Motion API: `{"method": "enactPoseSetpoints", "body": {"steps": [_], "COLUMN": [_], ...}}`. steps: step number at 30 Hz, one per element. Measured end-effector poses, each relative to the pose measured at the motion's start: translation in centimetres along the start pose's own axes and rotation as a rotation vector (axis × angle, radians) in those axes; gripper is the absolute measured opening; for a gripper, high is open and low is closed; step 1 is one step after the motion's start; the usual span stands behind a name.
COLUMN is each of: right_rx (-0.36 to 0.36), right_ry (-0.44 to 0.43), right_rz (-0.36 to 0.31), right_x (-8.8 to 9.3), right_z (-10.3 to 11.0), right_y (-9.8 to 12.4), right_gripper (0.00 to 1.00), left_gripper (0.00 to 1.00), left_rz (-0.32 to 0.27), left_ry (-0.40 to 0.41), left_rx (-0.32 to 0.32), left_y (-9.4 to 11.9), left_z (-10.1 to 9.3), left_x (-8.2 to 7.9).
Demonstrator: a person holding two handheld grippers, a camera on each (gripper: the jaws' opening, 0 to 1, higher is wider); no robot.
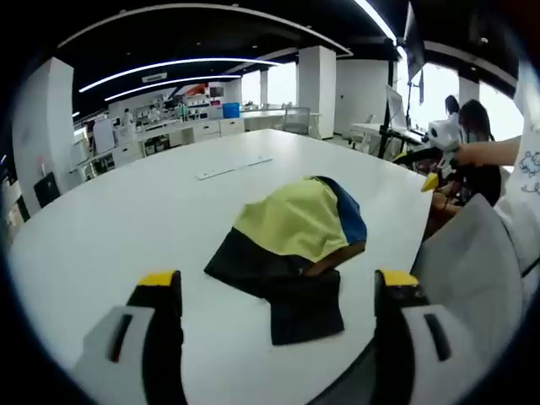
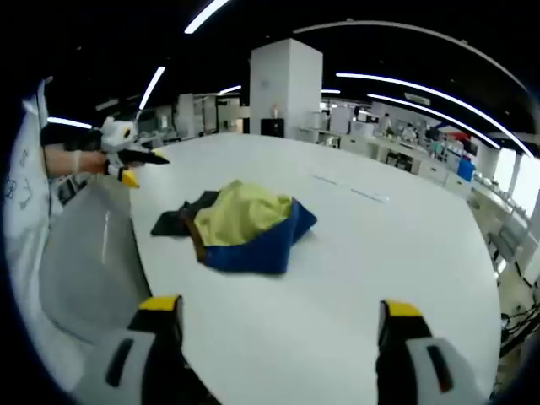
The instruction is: Fold the garment on the visible template until the final outline fits inside the template.
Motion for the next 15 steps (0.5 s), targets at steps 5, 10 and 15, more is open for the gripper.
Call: {"method": "enactPoseSetpoints", "body": {"steps": [5,10,15], "right_rx": [-0.043,-0.084,-0.115], "right_ry": [0.026,0.041,0.053], "right_rz": [0.001,0.008,0.026], "right_x": [-1.2,-2.2,-2.5], "right_z": [0.6,1.6,2.4], "right_y": [-1.0,-2.2,-3.1], "right_gripper": [0.98,0.98,0.98], "left_gripper": [0.93,0.95,0.96], "left_rz": [0.020,0.028,0.018], "left_ry": [-0.009,0.007,0.004], "left_rx": [-0.006,-0.020,-0.028], "left_y": [0.1,0.3,0.8], "left_z": [0.6,1.2,1.5], "left_x": [0.1,0.5,0.3]}}
Point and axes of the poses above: the point that each gripper's makers call its tool centre point, and the gripper's own axes: y roughly backward along the fingers, z roughly to its left, x roughly out of its underside, the point moved 6 cm from there along y, roughly backward along the fingers, and after that the axes turned 14 degrees about -z, right-handed, at the moved point
